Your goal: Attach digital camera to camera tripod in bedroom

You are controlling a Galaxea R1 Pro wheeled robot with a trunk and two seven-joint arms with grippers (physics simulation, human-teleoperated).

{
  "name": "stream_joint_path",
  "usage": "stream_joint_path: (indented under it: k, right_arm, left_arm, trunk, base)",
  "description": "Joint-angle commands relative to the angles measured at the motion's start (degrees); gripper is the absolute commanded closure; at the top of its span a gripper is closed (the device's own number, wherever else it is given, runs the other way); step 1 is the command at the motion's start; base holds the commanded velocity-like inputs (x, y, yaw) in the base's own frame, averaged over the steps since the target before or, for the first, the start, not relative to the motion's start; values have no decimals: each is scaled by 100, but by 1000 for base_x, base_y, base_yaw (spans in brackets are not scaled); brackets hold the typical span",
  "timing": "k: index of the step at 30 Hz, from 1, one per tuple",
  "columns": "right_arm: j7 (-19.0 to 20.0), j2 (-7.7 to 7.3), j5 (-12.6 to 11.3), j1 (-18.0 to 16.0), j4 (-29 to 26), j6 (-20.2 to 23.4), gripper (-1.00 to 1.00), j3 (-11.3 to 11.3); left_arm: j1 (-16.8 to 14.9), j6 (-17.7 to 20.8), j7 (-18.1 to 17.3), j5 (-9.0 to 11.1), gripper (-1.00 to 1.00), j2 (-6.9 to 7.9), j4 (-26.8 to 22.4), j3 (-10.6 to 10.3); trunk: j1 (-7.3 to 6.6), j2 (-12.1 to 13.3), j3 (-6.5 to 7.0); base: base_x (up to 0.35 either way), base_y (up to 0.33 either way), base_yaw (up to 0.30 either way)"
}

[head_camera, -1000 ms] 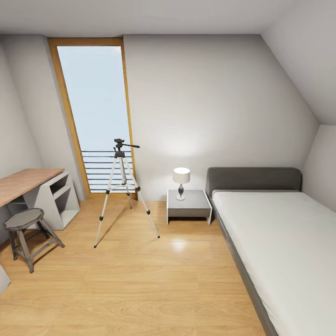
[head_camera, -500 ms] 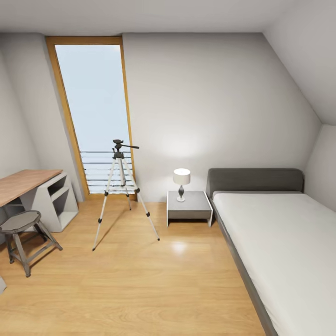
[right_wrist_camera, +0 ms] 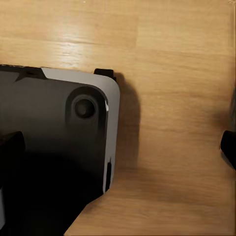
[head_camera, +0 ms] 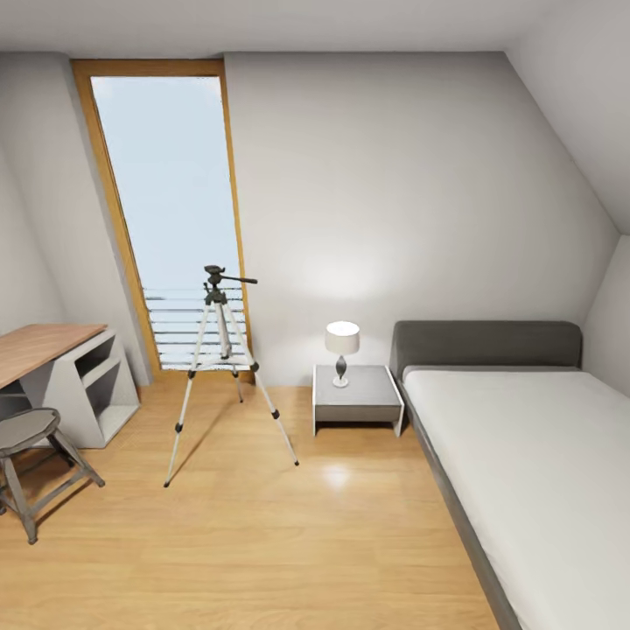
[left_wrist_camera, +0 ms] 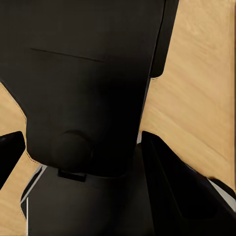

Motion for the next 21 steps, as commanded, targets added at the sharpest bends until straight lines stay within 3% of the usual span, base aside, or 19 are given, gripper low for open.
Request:
stream_joint_path:
  k: [1, 11, 21]
  right_arm:
    - [-1, -1, 58, -6, 19, -36, -100, -47]
    - [-72, 16, 59, -6, 17, -36, -100, -48]
    - [-110, 13, 59, -6, 12, -37, -100, -43]
  left_arm:
    - [-1, -8, 16, 26, 100, -1, 1, -51]
    - [-1, -7, 18, 26, 100, -1, 1, -51]
    - [-1, -7, 26, 26, 100, -1, 1, -51]
  trunk:
    - [5, -3, -2]
    - [5, -3, -2]
    - [5, -3, -2]
  base:
    - [320, 0, 0]
    - [321, 0, 17]
    - [321, 0, 210]
